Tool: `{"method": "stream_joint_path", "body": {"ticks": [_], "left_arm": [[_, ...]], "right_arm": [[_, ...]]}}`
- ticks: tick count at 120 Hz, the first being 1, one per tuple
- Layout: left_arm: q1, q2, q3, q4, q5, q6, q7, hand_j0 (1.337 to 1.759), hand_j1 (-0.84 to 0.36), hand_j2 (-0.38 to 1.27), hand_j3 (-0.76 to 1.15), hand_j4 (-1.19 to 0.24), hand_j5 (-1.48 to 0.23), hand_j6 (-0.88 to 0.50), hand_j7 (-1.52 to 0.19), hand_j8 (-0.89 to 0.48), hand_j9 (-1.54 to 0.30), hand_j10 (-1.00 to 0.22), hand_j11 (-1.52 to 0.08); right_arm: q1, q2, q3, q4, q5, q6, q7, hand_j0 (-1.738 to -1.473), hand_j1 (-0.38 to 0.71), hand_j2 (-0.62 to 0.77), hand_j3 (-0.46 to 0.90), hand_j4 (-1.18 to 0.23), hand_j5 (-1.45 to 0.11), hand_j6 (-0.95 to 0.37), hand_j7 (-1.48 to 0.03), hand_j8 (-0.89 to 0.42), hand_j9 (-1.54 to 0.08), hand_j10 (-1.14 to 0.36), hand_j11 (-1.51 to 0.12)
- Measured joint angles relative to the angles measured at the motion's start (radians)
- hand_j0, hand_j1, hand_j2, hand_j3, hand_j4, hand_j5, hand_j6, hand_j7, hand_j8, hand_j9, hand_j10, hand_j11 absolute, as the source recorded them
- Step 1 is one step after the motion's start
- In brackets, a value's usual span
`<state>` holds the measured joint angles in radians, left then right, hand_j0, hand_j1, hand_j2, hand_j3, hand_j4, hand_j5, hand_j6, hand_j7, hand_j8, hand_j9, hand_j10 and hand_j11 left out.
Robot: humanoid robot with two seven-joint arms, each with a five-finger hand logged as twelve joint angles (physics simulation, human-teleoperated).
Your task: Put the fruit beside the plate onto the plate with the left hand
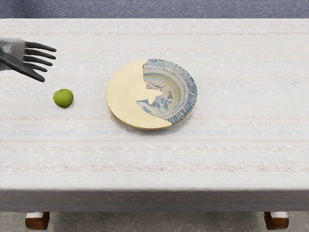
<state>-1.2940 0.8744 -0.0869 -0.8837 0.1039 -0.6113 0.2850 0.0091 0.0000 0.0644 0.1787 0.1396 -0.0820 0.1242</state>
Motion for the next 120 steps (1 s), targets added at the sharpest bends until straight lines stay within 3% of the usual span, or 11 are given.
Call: {"method": "stream_joint_path", "body": {"ticks": [15,43,55,64,100,120], "left_arm": [[-0.003,-0.042,-0.001,-0.009,0.049,0.0,0.014,1.658,0.05,0.05,0.0,-0.25,-0.32,-0.25,-0.32,-0.25,-0.32,-0.25,-0.32],[-0.065,-0.035,-0.006,-0.035,0.243,0.0,0.175,1.658,0.05,0.05,0.0,-0.25,-0.32,-0.25,-0.32,-0.25,-0.32,-0.25,-0.32],[-0.064,-0.042,-0.005,-0.101,0.326,0.041,0.254,1.658,0.05,0.05,0.0,-0.25,-0.32,-0.25,-0.32,-0.25,-0.32,-0.25,-0.32],[-0.073,-0.052,-0.005,-0.151,0.381,0.133,0.291,1.658,0.05,0.05,0.0,-0.25,-0.32,-0.25,-0.32,-0.25,-0.32,-0.25,-0.32],[-0.074,-0.197,0.079,-0.191,0.461,0.512,0.324,1.658,0.05,0.05,0.0,-0.25,-0.32,-0.25,-0.32,-0.25,-0.32,-0.25,-0.32],[-0.068,-0.207,0.149,-0.194,0.468,0.598,0.325,1.658,0.05,0.05,0.0,-0.25,-0.32,-0.25,-0.32,-0.25,-0.32,-0.25,-0.32]], "right_arm": [[0.003,0.0,0.0,0.0,0.0,-0.001,0.0,-1.658,-0.31,-0.01,0.0,-0.03,-0.05,-0.03,-0.05,-0.03,-0.05,-0.03,-0.05],[0.007,0.0,0.0,-0.001,0.0,-0.001,0.0,-1.658,-0.31,-0.01,0.0,-0.03,-0.05,-0.03,-0.05,-0.03,-0.05,-0.03,-0.05],[0.008,0.0,0.0,-0.001,0.0,-0.001,0.0,-1.658,-0.31,-0.01,0.0,-0.03,-0.05,-0.03,-0.05,-0.03,-0.05,-0.03,-0.05],[0.008,0.0,0.0,-0.001,0.0,-0.001,0.0,-1.658,-0.31,-0.01,0.0,-0.03,-0.05,-0.03,-0.05,-0.03,-0.05,-0.03,-0.05],[0.011,0.0,0.001,-0.001,0.0,-0.001,0.0,-1.658,-0.31,-0.01,0.0,-0.03,-0.05,-0.04,-0.05,-0.03,-0.05,-0.03,-0.05],[0.013,0.0,0.001,-0.001,0.0,-0.001,0.0,-1.658,-0.31,-0.01,0.0,-0.03,-0.05,-0.03,-0.05,-0.03,-0.05,-0.03,-0.05]]}}
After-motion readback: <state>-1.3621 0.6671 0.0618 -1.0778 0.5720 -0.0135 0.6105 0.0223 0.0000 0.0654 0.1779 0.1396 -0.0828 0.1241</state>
